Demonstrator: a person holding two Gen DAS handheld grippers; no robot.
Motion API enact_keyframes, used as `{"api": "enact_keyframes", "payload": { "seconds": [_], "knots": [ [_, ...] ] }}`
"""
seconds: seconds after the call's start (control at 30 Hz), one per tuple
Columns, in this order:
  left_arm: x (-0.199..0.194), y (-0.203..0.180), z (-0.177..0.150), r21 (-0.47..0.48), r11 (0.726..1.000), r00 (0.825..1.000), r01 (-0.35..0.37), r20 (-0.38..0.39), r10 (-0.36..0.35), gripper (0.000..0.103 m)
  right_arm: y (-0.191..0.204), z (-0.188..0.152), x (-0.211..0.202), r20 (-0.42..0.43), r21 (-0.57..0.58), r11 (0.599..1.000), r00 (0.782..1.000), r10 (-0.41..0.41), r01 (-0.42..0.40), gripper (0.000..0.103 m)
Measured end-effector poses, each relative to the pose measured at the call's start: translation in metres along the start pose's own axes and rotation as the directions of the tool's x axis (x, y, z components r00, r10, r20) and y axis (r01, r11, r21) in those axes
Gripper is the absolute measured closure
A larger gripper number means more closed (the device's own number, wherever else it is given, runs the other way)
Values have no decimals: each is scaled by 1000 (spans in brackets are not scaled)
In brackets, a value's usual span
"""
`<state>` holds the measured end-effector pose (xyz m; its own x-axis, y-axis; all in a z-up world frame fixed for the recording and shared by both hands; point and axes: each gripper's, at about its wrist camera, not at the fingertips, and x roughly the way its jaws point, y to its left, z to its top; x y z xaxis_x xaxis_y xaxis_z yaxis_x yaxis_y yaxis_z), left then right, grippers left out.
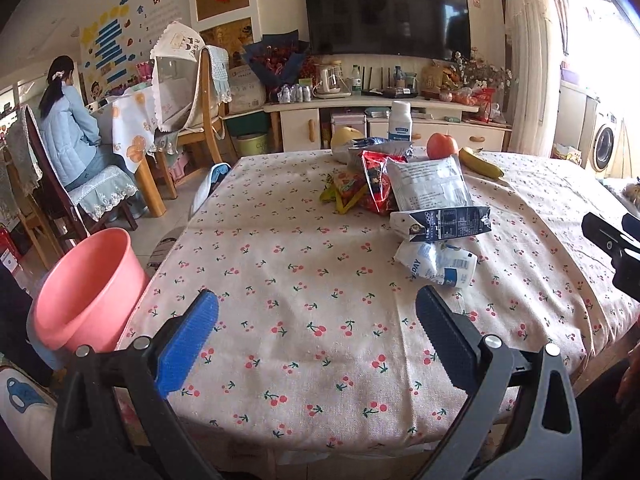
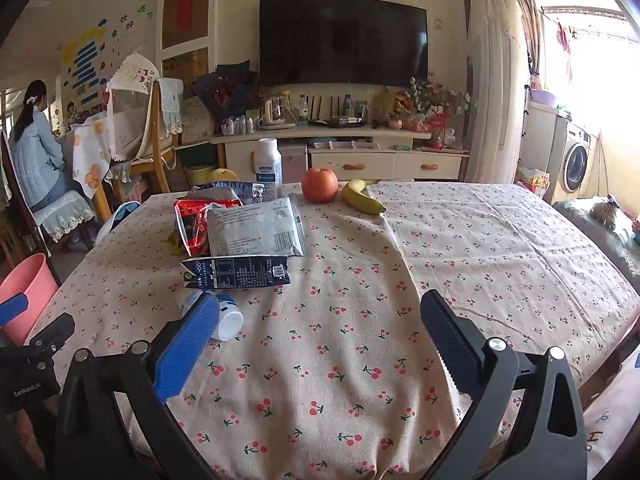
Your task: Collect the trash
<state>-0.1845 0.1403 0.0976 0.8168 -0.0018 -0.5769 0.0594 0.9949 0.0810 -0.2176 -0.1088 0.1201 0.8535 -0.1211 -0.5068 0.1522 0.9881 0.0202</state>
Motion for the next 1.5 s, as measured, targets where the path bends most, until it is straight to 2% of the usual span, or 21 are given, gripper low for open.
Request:
{"api": "enact_keyframes", "payload": {
  "seconds": [0.27,0.57,0.8,1.1,1.5],
  "knots": [
    [-11,13,2,-33,999,1000,8,28,-7,4,11,-1,-21,43,-17,1000,999,10,-9,4],
    [-20,23,3,-61,998,998,-7,66,11,3,20,-3,-26,26,-41,999,1000,13,-12,4],
    [-18,28,4,-76,997,998,-7,59,11,4,23,-3,-27,25,-55,998,1000,14,-13,4],
    [-16,29,3,-82,997,998,-9,56,14,4,25,-4,-20,-18,-73,997,1000,18,-20,4],
    [-2,27,-1,-73,997,999,-13,31,16,4,29,-8,2,-103,-84,994,993,64,-73,4]
  ]
}}
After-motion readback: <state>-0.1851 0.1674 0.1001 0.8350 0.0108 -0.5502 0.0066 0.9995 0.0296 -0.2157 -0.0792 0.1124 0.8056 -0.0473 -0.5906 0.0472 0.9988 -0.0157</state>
